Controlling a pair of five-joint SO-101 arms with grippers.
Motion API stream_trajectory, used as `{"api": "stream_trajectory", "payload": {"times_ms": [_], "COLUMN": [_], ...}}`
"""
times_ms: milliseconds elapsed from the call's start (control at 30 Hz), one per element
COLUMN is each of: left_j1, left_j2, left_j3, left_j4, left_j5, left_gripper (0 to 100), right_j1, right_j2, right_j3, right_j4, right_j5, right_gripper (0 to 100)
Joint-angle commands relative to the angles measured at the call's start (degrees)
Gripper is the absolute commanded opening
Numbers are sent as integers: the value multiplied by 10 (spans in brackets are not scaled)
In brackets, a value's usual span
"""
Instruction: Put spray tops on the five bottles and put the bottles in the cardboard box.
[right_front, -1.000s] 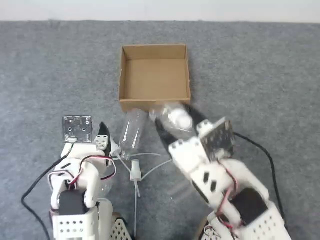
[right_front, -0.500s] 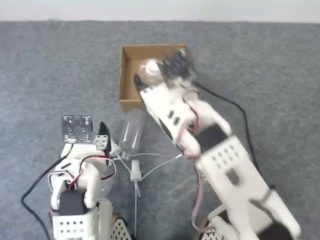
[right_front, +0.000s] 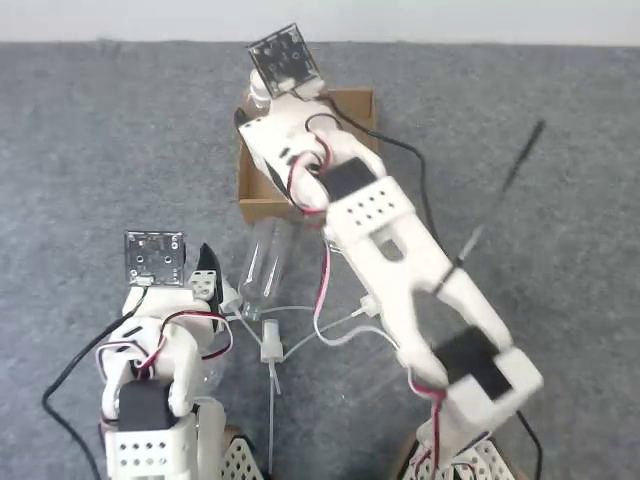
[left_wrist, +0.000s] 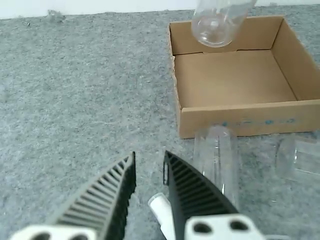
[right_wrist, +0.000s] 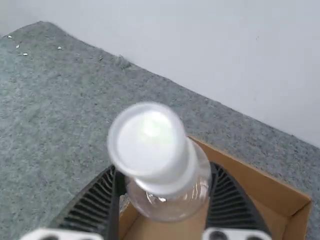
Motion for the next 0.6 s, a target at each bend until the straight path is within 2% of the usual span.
{"api": "stream_trajectory", "payload": {"times_ms": [0,567], "left_j1": [-2,-2], "left_j2": [-8,-8], "left_j3": [-9,-10], "left_j4": [-16,-15], "left_j5": [7,7], "left_gripper": [86,86], "right_j1": [21,35], "right_j2": [41,320], "right_j3": [-95,-359], "right_j4": [-16,-18], "right_j5": [1,-2], "right_gripper": [104,104]}}
